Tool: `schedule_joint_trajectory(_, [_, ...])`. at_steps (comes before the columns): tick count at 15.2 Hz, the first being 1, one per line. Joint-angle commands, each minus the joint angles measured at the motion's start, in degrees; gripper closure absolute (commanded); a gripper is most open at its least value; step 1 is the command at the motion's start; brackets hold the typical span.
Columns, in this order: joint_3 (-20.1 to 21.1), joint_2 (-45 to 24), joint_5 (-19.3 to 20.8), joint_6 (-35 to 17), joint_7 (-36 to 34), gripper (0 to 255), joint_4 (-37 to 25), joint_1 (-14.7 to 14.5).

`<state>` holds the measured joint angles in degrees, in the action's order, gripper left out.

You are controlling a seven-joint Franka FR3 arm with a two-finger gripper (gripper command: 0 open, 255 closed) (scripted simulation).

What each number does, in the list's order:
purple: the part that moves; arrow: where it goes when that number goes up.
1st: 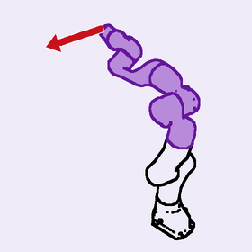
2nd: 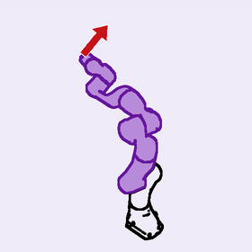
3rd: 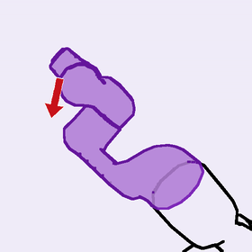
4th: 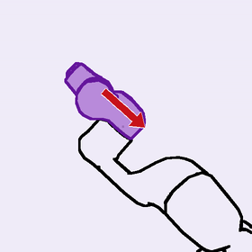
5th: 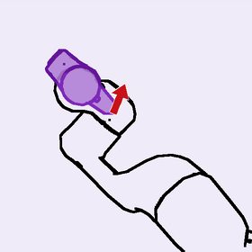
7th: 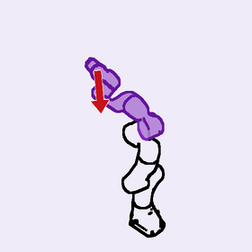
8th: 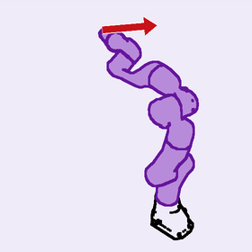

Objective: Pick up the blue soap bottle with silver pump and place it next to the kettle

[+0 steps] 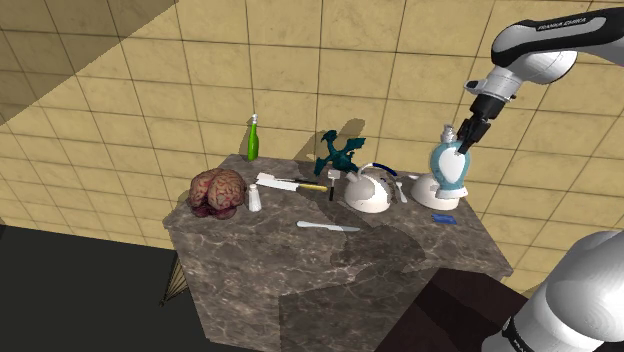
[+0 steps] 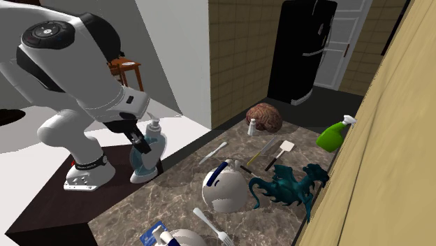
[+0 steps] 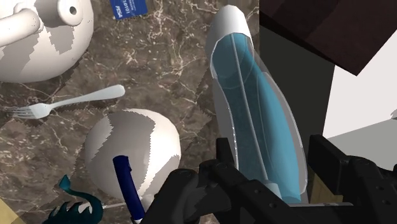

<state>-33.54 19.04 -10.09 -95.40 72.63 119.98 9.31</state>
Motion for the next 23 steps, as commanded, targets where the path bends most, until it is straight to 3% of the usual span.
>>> schedule_joint_trajectory(1, [-0.09,-0.18,-0.09,-1.61,0.43,255,1.46,0.0])
schedule_joint_trajectory(23, [-2.56,-5.44,-2.95,-17.4,7.37,255,13.89,-0.43])
